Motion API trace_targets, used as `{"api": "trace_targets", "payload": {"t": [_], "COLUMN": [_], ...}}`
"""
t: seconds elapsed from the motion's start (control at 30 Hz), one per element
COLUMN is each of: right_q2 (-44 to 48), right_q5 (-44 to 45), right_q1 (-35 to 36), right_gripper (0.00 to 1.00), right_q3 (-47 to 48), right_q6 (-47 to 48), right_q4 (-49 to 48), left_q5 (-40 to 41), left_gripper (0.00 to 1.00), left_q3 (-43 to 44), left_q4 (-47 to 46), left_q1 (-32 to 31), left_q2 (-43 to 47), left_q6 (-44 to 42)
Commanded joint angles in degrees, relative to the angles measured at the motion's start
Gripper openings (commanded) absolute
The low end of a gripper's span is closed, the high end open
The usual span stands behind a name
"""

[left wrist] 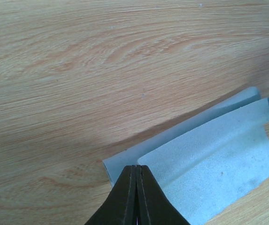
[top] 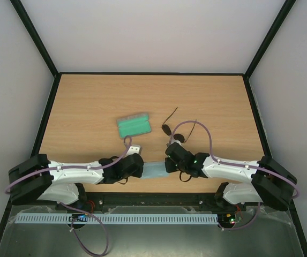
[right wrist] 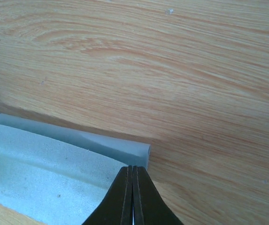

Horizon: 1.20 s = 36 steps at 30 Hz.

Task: Organize the sunglasses
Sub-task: Fold the glasses cleaning cloth at the center of the board.

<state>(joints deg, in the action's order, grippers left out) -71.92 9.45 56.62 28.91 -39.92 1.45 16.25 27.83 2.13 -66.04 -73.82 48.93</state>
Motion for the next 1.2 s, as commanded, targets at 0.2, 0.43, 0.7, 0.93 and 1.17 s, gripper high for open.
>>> {"api": "trace_targets", "payload": {"t": [0.2,0.43,0.7,0.93,1.17], "right_q2": [2.7,2.3,2.0,1.5,2.1], "right_q5": [0.2,-0.3,-0.1,0.3,0.4], "right_q1": [1.4,2.7,3.9,4.5,4.7], "right_gripper": [0.01,0.01,0.01,0.01,0.02], "right_q3": [-3.1,-3.6,-3.7,-3.9,-4.2], "right_q6": [-2.1,-2.6,-3.3,-3.7,-4.1], "right_q4": [1.6,0.7,0.2,0.0,0.4], "left_q5": [2.6,3.2,3.7,3.7,3.9], "left_gripper": [0.02,0.02,0.02,0.02,0.02], "left_q3": [-0.7,-1.0,-1.1,-1.2,-1.7], "left_q4": [1.2,1.0,1.4,1.0,1.2], "left_q1": [-3.0,-4.3,-4.6,-5.2,-6.1], "left_q2": [-0.2,-1.1,-1.2,-1.4,-1.9], "left_q6": [3.1,4.6,5.0,5.3,6.4]}}
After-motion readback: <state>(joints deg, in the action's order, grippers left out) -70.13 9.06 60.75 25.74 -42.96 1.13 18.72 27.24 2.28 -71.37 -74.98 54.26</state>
